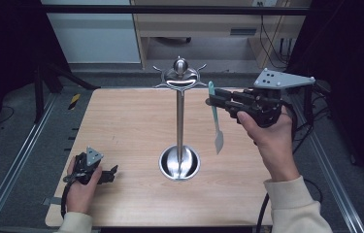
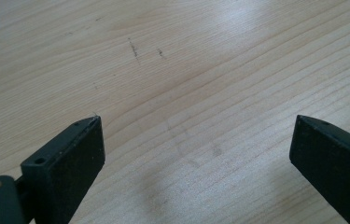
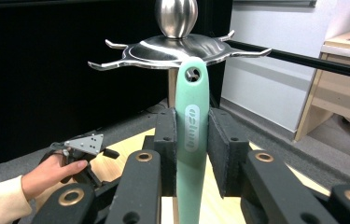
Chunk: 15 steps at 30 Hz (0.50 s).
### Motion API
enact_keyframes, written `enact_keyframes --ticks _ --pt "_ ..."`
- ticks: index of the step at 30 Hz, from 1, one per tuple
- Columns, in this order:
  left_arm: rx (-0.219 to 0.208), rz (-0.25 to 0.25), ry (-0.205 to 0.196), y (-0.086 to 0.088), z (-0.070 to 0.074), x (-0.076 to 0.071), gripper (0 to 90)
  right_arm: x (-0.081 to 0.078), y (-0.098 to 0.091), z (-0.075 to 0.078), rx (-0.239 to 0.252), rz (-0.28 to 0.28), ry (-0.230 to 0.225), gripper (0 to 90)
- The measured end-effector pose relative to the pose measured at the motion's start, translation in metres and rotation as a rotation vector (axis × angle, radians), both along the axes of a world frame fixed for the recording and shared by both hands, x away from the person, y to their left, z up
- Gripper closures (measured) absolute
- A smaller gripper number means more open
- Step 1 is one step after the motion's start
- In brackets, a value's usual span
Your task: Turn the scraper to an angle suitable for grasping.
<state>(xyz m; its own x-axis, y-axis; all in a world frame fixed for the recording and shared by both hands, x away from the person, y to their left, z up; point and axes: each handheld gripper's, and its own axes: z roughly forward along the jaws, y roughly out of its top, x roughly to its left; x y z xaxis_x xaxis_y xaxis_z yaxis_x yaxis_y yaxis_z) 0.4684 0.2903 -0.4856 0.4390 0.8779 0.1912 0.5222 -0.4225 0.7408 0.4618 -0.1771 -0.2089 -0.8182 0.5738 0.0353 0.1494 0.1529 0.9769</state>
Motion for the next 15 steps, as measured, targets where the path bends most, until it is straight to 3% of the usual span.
enact_keyframes --ticks 15 --pt "0.002 -0.004 0.003 -0.0004 -0.0001 0.0001 3.1 0.0030 0.0024 -0.0015 -0.014 -0.003 0.010 74.2"
